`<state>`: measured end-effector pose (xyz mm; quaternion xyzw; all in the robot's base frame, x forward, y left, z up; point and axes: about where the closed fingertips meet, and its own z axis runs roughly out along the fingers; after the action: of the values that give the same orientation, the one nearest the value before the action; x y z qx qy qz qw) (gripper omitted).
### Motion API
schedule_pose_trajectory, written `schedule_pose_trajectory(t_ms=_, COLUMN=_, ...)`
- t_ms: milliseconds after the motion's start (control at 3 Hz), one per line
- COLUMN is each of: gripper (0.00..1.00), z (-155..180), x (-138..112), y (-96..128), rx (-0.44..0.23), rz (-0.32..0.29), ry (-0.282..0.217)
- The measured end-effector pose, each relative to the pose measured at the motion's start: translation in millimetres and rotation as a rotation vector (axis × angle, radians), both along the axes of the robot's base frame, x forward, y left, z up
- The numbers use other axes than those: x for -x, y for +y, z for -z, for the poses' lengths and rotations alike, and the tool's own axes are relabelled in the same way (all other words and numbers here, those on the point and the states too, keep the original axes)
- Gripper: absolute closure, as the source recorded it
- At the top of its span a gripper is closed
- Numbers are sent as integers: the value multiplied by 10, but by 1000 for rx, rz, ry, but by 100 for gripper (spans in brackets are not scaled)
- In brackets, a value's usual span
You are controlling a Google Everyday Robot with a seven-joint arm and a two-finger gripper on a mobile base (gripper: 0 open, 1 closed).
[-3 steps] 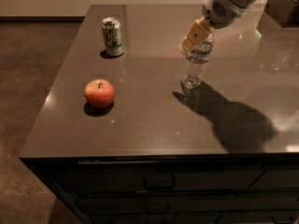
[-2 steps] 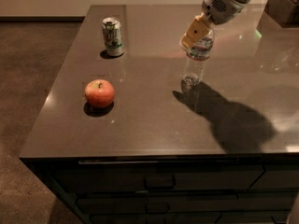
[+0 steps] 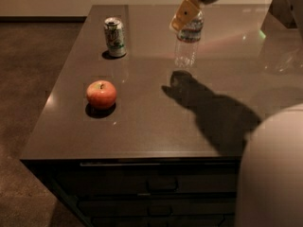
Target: Move water bottle near 7up can
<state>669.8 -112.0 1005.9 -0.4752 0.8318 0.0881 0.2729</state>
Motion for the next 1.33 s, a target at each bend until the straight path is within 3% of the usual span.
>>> schedule_pose_trajectory(t_ms=667, gripper=100, z=-183, x=-461, y=491, rx=-44, rz=-93, ry=-74)
schedule_pose_trajectory(t_ms=1333, gripper=100, z=-102, x=-552, y=1110, rx=-92, rz=-220, ry=-67)
